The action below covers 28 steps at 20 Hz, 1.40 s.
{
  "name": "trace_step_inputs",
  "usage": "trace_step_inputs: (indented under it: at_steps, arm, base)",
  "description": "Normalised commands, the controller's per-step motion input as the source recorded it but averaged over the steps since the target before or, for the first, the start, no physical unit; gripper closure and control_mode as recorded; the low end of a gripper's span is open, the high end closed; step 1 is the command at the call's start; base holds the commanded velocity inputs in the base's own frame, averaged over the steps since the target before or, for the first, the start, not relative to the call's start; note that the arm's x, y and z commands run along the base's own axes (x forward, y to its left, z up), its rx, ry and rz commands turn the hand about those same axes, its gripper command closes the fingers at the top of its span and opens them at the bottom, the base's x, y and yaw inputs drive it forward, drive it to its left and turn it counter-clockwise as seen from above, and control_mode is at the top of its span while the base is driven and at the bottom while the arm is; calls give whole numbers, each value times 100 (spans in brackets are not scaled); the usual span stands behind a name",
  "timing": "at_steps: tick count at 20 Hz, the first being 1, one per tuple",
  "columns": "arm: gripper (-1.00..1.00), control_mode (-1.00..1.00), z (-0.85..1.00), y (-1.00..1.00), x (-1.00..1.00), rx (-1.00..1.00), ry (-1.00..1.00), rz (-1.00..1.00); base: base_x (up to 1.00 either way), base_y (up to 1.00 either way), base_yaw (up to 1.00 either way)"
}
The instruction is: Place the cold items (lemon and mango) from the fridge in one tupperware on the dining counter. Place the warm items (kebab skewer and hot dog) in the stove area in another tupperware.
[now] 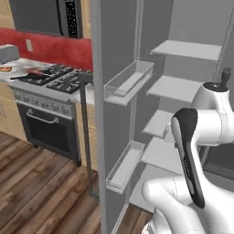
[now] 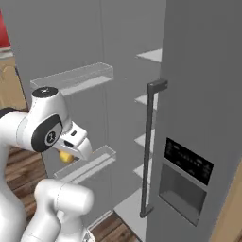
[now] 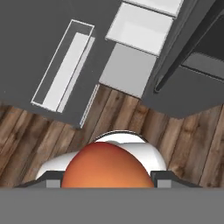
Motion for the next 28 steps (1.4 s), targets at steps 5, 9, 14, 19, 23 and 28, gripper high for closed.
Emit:
trace_step_inputs:
  at_steps: [5, 9, 14, 19, 23, 28]
  arm:
    - [100, 100, 0, 0, 0, 0, 0, 0]
    - [100, 100, 0, 0, 0, 0, 0, 0]
    - [100, 100, 0, 0, 0, 0, 0, 0]
    - [100, 100, 0, 0, 0, 0, 0, 0]
    - [100, 100, 0, 0, 0, 0, 0, 0]
    - [100, 100, 0, 0, 0, 0, 0, 0]
  base:
    - [-59, -73, 57]
    - [-63, -23, 71]
    - [-16, 0, 95]
    - [-4, 20, 87]
    - [24, 54, 27]
    - [68, 42, -25]
